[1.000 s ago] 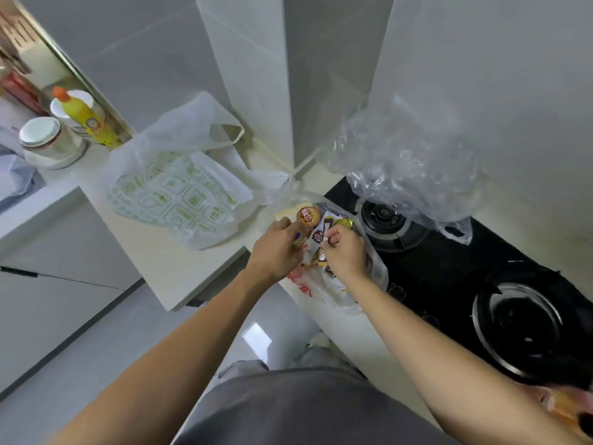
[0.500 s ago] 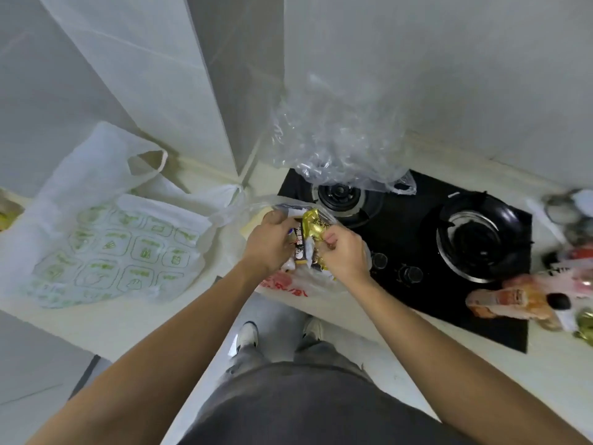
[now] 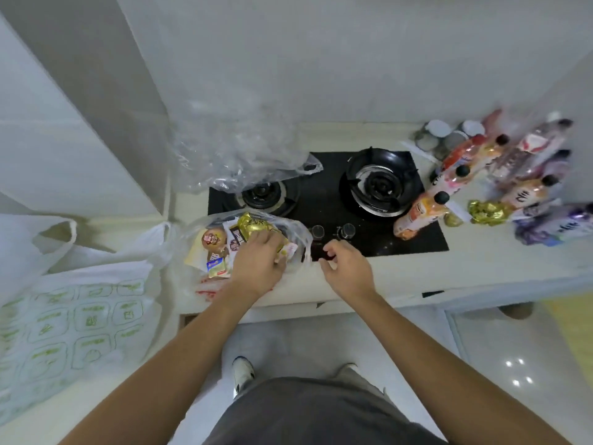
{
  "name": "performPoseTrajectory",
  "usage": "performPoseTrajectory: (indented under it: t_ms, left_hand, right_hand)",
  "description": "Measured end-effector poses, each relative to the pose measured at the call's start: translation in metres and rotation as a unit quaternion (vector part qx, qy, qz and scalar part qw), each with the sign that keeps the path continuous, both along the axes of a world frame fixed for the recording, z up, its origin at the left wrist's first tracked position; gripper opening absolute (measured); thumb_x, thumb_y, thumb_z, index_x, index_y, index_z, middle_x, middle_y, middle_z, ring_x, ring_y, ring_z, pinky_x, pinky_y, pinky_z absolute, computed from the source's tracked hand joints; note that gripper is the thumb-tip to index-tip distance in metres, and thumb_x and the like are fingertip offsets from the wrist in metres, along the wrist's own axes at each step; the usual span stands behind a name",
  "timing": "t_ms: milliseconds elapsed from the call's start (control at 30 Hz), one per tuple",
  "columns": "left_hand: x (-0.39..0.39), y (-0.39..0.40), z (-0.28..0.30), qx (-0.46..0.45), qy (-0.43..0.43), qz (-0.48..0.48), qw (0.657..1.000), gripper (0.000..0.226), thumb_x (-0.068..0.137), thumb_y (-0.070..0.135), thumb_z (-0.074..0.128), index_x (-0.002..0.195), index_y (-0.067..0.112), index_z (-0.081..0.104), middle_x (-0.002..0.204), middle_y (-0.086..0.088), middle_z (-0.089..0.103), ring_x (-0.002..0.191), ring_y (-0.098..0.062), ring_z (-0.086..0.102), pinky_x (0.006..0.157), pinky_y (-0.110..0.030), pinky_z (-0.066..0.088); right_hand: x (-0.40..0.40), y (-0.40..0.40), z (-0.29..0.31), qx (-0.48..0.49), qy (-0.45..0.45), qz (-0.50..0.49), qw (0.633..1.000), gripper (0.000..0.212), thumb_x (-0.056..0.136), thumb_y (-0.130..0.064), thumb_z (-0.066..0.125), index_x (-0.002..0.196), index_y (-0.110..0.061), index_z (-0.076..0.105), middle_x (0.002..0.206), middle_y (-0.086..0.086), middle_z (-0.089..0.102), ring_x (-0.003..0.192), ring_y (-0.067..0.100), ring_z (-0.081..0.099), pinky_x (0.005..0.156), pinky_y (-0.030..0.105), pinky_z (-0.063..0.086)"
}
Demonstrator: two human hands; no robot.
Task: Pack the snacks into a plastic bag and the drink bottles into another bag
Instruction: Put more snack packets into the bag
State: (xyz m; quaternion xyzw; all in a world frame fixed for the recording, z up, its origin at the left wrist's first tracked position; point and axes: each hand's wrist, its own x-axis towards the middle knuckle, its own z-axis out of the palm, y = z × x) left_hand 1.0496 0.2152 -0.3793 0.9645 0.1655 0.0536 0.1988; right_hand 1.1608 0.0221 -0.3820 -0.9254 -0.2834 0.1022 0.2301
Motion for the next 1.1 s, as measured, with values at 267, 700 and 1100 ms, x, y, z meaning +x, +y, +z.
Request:
performPoseTrajectory:
  t_ms: [267,700,1100]
  left_hand:
    - [0.086,-0.118,0.003,0.021,0.021,-0.082,0.996,0.041,0.088,0.032,0.065,0.127,0.022,0.061,0.116,-0.001,0.059,0.111,-0.026,0.053,0.081,-0.042,0.052]
    - [0.237,-0.334,0.010,0.003,0.032,-0.154,0.988,0.039,0.092,0.032,0.064,0.128,0.021,0.061,0.115,0.001,0.059,0.109,-0.023,0.055,0.082,-0.039,0.051]
    - [0.399,-0.367,-0.049,-0.034,0.107,-0.160,0.981,0.055,0.094,0.036,0.059,0.145,0.020,0.046,0.141,-0.008,0.048,0.129,-0.032,0.043,0.095,-0.045,0.051]
  right_hand:
    - [0.055,-0.132,0.003,-0.016,-0.019,-0.055,0.998,0.023,0.097,-0.034,0.063,0.118,-0.025,0.060,0.111,-0.004,0.060,0.103,0.016,0.059,0.078,0.037,0.056]
    - [0.188,-0.349,0.003,-0.101,0.005,-0.086,0.991,0.039,0.100,-0.036,0.059,0.135,-0.020,0.053,0.134,0.001,0.051,0.124,0.023,0.045,0.084,0.036,0.050]
    - [0.352,-0.372,-0.028,-0.168,0.017,-0.066,0.983,0.063,0.092,-0.024,0.066,0.148,-0.013,0.040,0.155,0.008,0.037,0.142,0.030,0.032,0.102,0.048,0.050]
